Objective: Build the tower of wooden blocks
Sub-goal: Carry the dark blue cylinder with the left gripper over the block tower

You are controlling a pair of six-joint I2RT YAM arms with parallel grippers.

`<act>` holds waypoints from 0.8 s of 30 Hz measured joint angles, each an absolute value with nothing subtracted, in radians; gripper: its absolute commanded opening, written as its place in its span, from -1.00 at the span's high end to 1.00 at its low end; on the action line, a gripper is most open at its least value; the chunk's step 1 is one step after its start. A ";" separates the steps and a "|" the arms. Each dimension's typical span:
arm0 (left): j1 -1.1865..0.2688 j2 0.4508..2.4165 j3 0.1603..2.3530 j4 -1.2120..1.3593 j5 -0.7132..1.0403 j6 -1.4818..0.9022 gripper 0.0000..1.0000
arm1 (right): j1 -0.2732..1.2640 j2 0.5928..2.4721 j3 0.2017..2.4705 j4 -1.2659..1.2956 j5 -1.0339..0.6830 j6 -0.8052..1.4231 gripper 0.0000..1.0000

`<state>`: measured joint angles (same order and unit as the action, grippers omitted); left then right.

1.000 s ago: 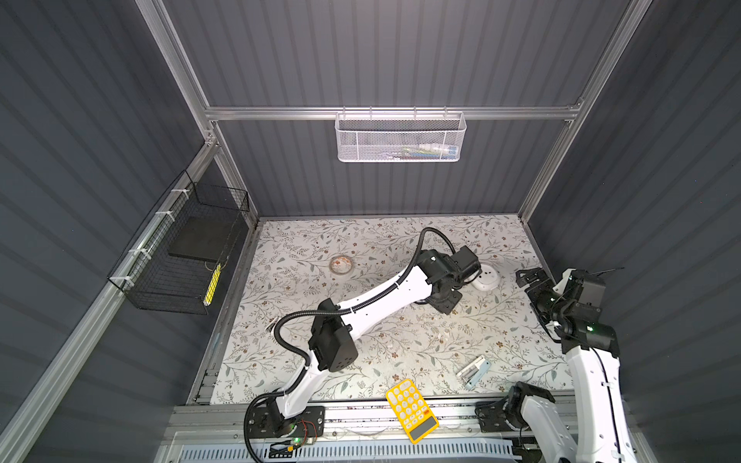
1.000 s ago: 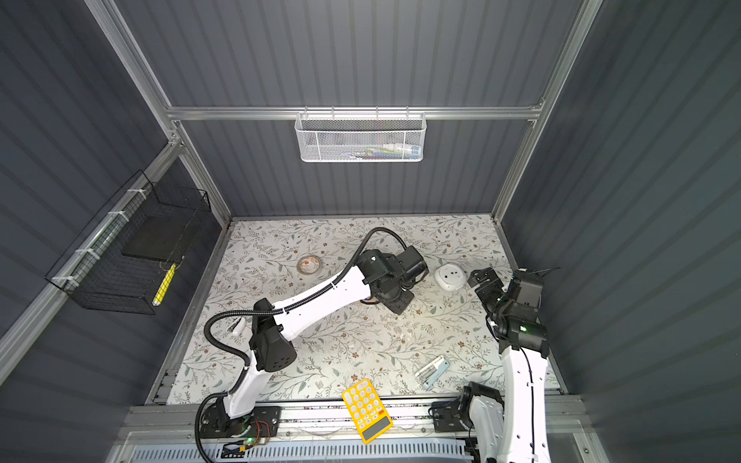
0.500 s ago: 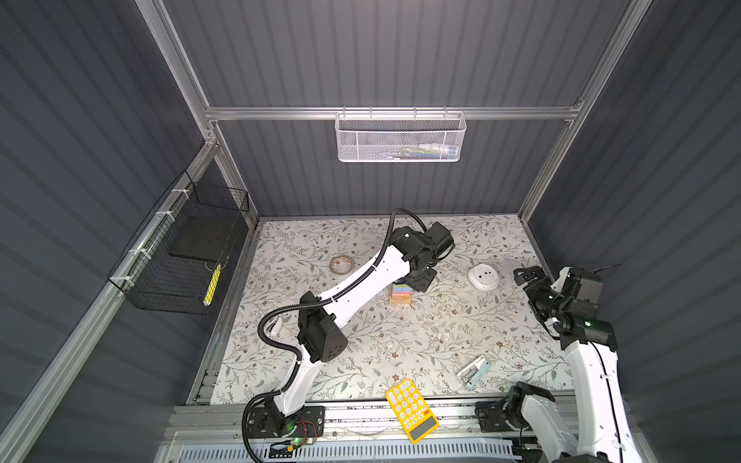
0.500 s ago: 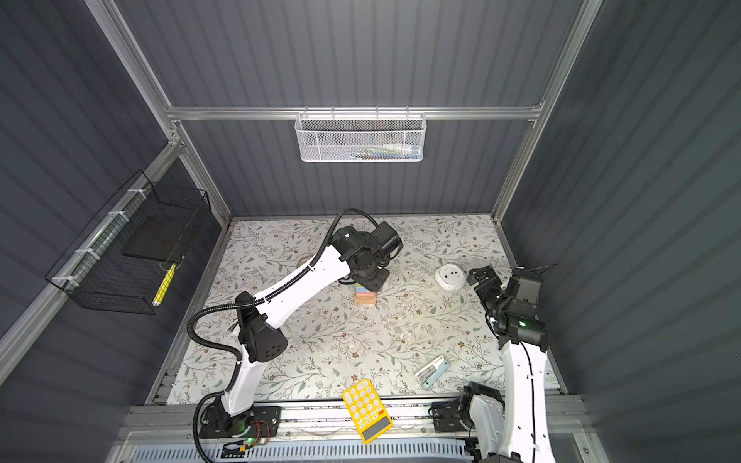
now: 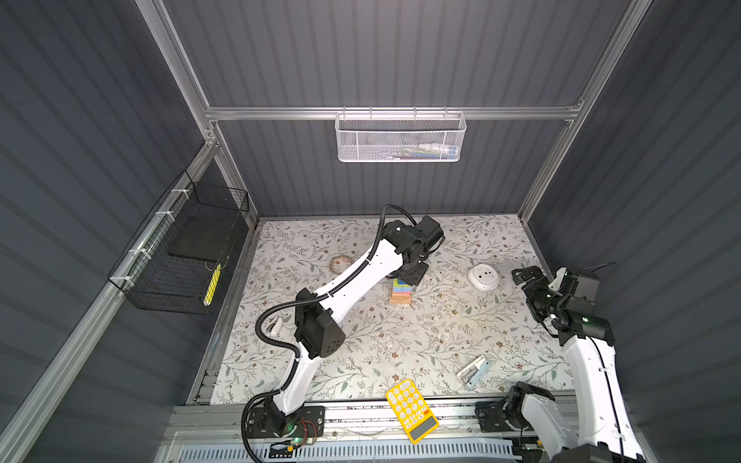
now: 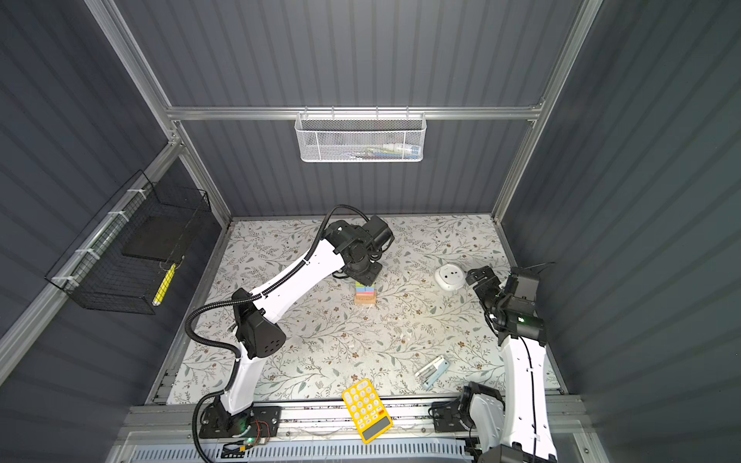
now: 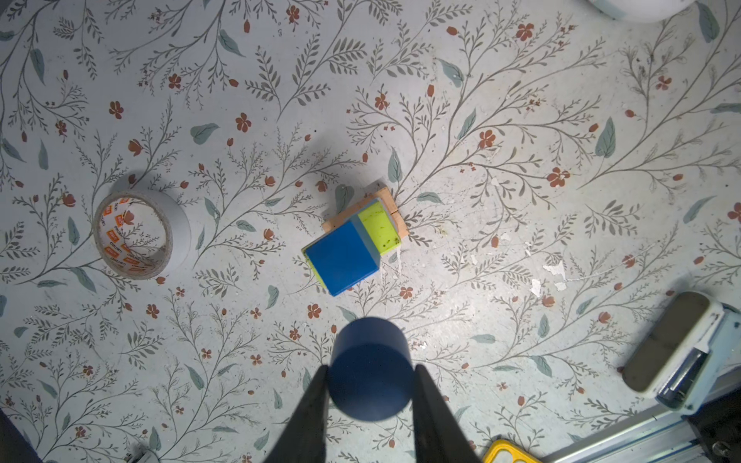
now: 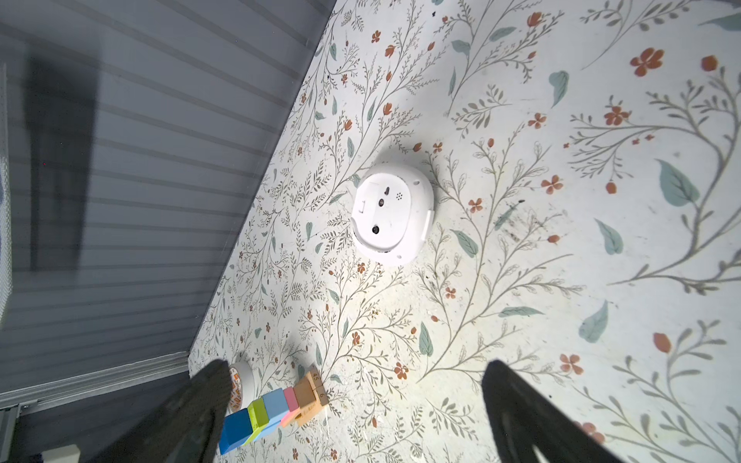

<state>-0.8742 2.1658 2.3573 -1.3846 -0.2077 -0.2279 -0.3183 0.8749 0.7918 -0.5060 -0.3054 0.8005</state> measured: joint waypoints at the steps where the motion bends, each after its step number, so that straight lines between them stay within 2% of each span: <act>1: -0.868 2.166 2.357 -1.385 -0.206 -0.228 0.33 | -0.318 0.878 0.791 -0.503 -0.307 0.801 -0.98; 24: -0.828 2.210 2.376 -1.372 -0.126 -0.213 0.33 | -0.318 0.908 0.786 -0.478 -0.309 0.804 -0.98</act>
